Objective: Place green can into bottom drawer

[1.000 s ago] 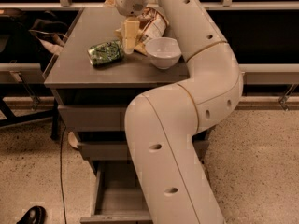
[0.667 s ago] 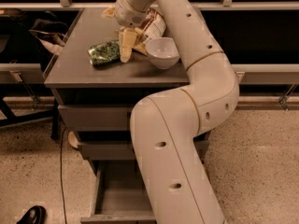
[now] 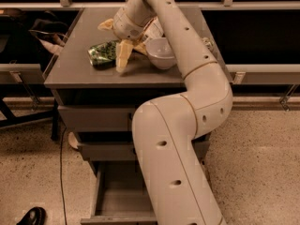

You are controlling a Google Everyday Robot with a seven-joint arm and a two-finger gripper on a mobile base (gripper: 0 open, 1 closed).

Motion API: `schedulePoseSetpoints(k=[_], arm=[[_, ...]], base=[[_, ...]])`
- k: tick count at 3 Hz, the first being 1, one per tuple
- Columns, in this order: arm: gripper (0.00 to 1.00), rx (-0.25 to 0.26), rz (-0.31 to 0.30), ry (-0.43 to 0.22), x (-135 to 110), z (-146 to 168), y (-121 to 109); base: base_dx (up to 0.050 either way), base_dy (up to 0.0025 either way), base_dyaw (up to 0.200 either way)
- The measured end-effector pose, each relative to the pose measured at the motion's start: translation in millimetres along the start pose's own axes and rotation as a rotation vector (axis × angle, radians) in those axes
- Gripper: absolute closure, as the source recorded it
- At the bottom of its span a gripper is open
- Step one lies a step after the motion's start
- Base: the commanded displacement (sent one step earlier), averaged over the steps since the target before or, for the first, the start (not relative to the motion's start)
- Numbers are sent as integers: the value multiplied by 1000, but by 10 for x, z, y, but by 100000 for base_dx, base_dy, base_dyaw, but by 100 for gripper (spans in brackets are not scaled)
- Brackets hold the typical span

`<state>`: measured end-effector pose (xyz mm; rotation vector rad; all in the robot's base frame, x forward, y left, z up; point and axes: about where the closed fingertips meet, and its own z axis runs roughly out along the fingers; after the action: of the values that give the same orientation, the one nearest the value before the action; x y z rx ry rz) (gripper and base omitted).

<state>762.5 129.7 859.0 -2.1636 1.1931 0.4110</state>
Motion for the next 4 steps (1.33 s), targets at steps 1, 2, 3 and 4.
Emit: schedulePoseSetpoints(k=[1,2,3,4], arm=[[0,-36,3,-16,14,153,57],[27,-37,3,-16,15,156,58],[50,-36,3,-16,15,156,58],[73,-36,3,-16,15,156,58]], base=[[0,0,0],[0,0,0],[0,0,0],[0,0,0]])
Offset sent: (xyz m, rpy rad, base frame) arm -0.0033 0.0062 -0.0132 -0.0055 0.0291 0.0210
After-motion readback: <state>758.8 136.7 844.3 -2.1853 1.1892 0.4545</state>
